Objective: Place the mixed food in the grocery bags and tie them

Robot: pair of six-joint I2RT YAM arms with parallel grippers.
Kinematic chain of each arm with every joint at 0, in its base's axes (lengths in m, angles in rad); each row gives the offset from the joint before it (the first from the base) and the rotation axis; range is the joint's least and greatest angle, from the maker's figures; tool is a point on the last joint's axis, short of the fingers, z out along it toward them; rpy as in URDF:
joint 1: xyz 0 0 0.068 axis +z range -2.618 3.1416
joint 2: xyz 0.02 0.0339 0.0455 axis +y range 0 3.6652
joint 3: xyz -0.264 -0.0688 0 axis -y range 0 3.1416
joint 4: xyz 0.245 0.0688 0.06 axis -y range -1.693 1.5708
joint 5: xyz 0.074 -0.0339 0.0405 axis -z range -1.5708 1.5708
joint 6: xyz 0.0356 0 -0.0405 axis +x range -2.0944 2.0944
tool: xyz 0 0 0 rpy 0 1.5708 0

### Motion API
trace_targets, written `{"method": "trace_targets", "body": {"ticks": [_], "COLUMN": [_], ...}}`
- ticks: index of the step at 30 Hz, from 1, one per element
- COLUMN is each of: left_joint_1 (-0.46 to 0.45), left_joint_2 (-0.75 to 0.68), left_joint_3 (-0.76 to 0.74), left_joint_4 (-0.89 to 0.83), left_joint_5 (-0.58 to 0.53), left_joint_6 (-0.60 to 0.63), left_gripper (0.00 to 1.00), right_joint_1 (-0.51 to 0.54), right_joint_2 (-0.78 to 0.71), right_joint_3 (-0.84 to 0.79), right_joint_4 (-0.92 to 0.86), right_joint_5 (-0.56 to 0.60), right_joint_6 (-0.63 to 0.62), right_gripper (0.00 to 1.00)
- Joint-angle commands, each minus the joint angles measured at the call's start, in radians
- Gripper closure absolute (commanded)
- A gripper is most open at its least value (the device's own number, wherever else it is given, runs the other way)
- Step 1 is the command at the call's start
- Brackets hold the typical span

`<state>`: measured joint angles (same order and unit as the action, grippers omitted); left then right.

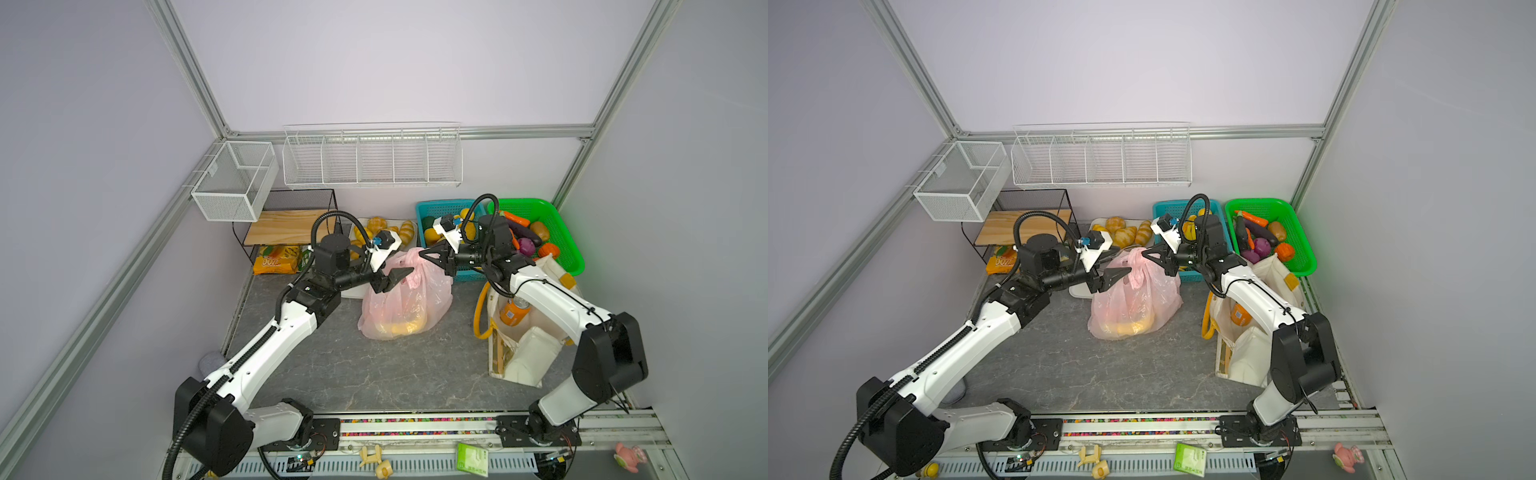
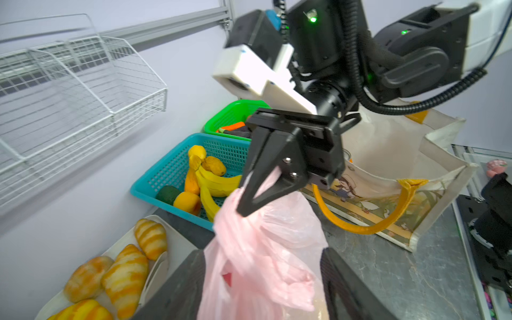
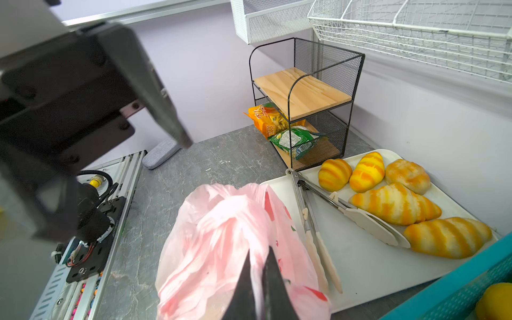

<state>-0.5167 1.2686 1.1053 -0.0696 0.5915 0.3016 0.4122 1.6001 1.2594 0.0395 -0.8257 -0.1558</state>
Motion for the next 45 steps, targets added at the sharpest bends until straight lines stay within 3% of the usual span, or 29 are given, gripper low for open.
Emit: {"method": "trace_targets", "body": {"ticks": [1, 11, 18, 26, 32, 35, 37, 41, 43, 44, 45], "left_joint_1": [0.039, 0.035, 0.005, -0.003, -0.005, -0.005, -0.006, -0.005, -0.005, -0.006, -0.005], "left_joint_2": [0.056, 0.257, 0.343, 0.398, 0.399, 0.382, 0.373, 0.352, 0.342, 0.336, 0.331], "left_joint_3": [0.082, 0.292, 0.349, 0.376, 0.369, 0.349, 0.335, 0.301, 0.285, 0.277, 0.268], "left_joint_4": [-0.075, -0.368, -0.442, -0.406, -0.371, -0.333, -0.313, -0.286, -0.274, -0.266, -0.257], "left_joint_5": [0.045, 0.159, 0.095, 0.067, 0.036, 0.03, 0.038, 0.052, 0.059, 0.06, 0.063], "left_joint_6": [-0.021, 0.157, 0.273, 0.308, 0.322, 0.328, 0.333, 0.359, 0.373, 0.375, 0.379], "left_gripper": [0.33, 0.27, 0.32, 0.58, 0.82, 0.98, 1.0, 1.0, 1.0, 1.0, 1.0], "right_joint_1": [-0.006, -0.007, -0.006, -0.004, -0.004, -0.007, -0.007, -0.006, -0.002, 0.004, 0.009], "right_joint_2": [-0.037, -0.043, -0.048, -0.058, -0.063, -0.069, -0.076, -0.103, -0.109, -0.112, -0.107], "right_joint_3": [-0.005, 0.003, 0.017, 0.018, 0.016, 0.012, 0.004, -0.04, -0.063, -0.07, -0.073], "right_joint_4": [-0.041, -0.059, -0.059, -0.057, -0.075, -0.091, -0.095, -0.087, -0.085, -0.091, -0.101], "right_joint_5": [-0.041, -0.028, -0.042, -0.06, -0.055, -0.039, -0.029, 0.061, 0.119, 0.14, 0.157], "right_joint_6": [-0.077, -0.08, -0.073, -0.061, -0.078, -0.098, -0.112, -0.182, -0.239, -0.273, -0.302], "right_gripper": [0.93, 0.93, 0.93, 0.93, 0.93, 0.92, 0.84, 0.48, 0.35, 0.2, 0.12]}}
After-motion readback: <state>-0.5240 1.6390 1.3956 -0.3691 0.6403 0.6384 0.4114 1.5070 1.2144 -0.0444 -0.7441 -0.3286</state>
